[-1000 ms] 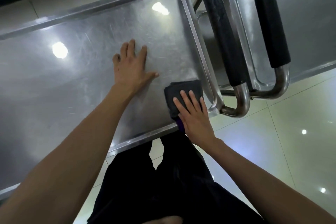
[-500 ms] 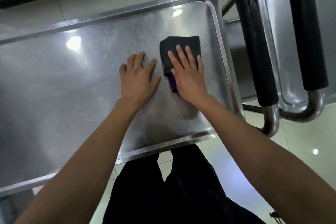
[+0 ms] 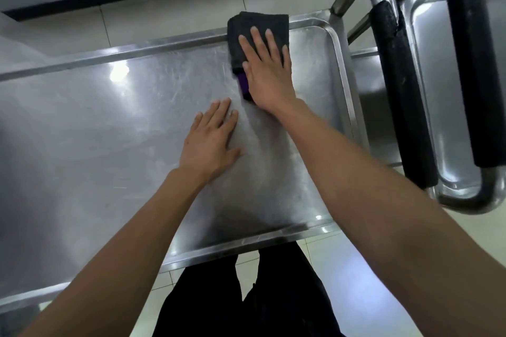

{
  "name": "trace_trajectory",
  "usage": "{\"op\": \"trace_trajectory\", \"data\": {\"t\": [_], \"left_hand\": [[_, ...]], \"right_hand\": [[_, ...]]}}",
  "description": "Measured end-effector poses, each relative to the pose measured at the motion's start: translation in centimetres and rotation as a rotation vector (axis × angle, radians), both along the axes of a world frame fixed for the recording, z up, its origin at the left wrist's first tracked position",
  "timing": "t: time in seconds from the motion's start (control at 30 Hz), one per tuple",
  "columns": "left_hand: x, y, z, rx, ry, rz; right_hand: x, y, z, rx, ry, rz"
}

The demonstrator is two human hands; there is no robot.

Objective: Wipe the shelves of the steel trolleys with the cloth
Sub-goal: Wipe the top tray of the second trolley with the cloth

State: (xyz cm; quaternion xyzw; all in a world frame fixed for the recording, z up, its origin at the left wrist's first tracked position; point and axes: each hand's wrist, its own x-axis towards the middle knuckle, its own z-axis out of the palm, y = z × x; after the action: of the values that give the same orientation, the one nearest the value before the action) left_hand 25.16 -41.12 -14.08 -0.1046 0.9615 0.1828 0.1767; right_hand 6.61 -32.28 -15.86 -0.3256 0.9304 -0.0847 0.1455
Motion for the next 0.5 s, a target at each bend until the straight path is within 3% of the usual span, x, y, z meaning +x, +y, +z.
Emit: {"op": "trace_trajectory", "data": {"t": [0.27, 0.4, 0.5], "left_hand": [[0.1, -1.0, 1.2, 0.062, -0.036, -0.069], [0.2, -0.8, 1.3, 0.020, -0.079, -0.123], [0.8, 0.7, 1.7, -0.041, -0.010, -0.093]], "right_hand": [[6.5, 6.3, -0.1, 0.014, -0.013, -0.017], [12.6, 10.8, 0.5, 0.033, -0.022, -0.030], [17.1, 13.7, 1.0, 0.069, -0.025, -0.026]]}}
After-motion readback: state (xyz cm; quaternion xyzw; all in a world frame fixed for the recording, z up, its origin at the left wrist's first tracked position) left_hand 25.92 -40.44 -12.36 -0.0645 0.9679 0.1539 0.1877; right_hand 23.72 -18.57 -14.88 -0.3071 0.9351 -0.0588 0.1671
